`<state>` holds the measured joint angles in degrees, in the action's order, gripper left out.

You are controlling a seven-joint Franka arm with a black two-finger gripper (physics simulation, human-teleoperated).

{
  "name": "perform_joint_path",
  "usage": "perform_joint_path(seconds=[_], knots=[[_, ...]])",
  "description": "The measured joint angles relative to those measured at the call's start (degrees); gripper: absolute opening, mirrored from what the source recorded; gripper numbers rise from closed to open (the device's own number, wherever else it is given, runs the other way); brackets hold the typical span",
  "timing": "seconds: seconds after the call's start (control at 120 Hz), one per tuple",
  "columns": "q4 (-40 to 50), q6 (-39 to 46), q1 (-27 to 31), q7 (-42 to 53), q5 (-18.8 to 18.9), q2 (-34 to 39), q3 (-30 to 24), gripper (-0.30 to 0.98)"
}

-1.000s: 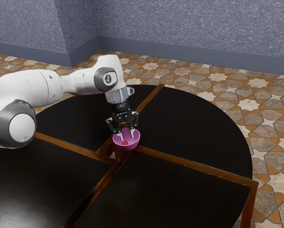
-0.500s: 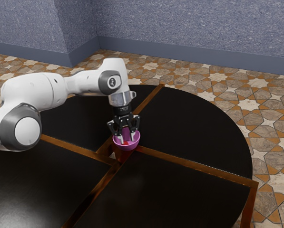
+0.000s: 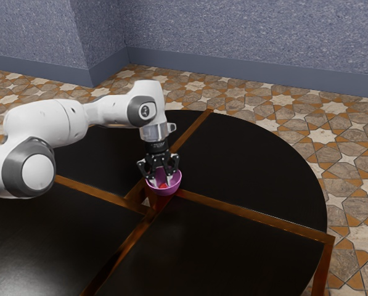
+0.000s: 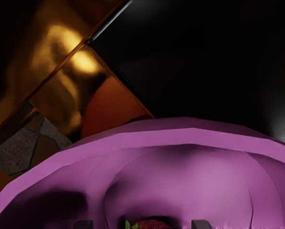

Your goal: Take strawberry from the bowl

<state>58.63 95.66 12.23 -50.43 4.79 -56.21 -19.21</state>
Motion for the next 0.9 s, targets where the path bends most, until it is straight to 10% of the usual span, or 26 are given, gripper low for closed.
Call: perform_joint_path(seconds=[0.575, 0.9], knots=[[-0.5, -0.7, -1.9, 5.1, 2.4, 0.2, 0.8, 0.12], [9.5, -0.2, -13.4, 6.4, 2.2, 16.9, 4.4, 0.1]])
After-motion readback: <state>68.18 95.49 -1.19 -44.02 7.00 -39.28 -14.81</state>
